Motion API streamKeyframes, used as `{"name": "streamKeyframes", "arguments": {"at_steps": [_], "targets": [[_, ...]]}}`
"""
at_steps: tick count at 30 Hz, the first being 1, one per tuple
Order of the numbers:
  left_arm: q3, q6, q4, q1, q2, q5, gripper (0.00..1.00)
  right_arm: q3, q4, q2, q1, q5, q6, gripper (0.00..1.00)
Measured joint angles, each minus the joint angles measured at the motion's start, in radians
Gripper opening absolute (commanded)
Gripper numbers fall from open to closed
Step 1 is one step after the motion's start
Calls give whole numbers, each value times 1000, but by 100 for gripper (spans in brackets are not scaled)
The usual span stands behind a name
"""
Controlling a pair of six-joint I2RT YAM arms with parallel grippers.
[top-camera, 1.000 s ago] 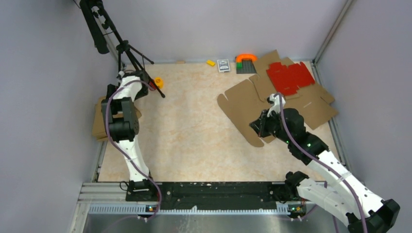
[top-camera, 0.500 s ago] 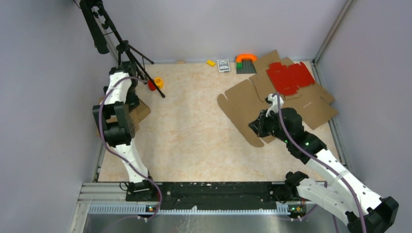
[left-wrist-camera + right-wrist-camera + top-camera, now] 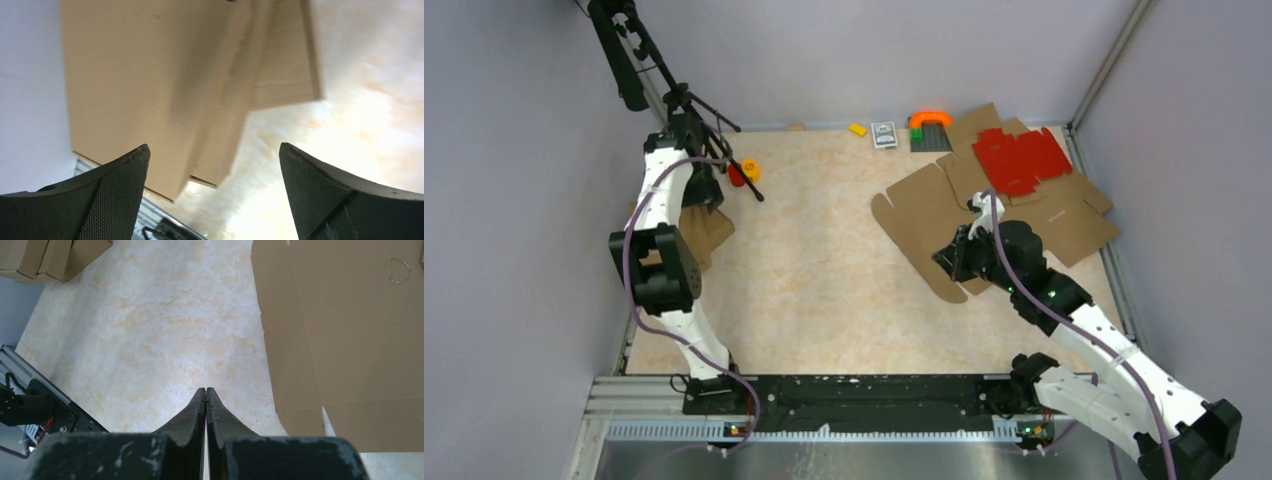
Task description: Fold the paper box
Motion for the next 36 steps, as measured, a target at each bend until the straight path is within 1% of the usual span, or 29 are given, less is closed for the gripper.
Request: {"name": "streamKeyframes", "arguments": {"at_steps": [3,4,5,7,9,10,11,14,16,17,21,23,24,28,31,34,36], "targets": [[-20,-15,38,-51,-66,77,99,0,11,15,0,-10,0,7],[-33,-21,52,-74,-87,92,99,0,15,20,0,-13,2,12],[-68,-32,82,-124,-131,119,99,0,21,25,0,-17,6,17],[-106,-40,114,-168,-172,147,99,-8,53,29,0,-32,17,32],[-190,-55,183,-223,-248,204,98,-41,112,25,0,-56,35,56],[-238,-60,224,-242,-290,236,98,-60,135,23,0,-66,50,65],[-294,-63,270,-257,-340,274,99,-92,175,18,0,-76,63,70],[-505,-65,468,-274,-504,397,99,-199,278,-10,0,-81,91,75],[-651,-63,599,-282,-600,454,99,-277,344,-43,0,-64,93,80],[-747,-59,688,-287,-654,476,99,-297,361,-55,0,-50,91,81],[-1010,-24,922,-298,-758,490,99,-335,439,-84,0,63,24,84],[-1096,2,1006,-299,-772,470,99,-335,481,-79,0,107,-18,85],[-1115,8,1030,-299,-772,457,99,-335,502,-72,0,136,-40,87],[-1131,51,1127,-299,-771,387,99,-335,550,-22,-10,228,-100,88],[-1132,103,1209,-298,-756,316,99,-335,578,26,-71,267,-130,87],[-1155,135,1291,-283,-732,276,99,-341,623,66,-211,235,-114,86],[-1186,153,1353,-270,-713,252,99,-354,671,109,-333,179,-104,86]]}}
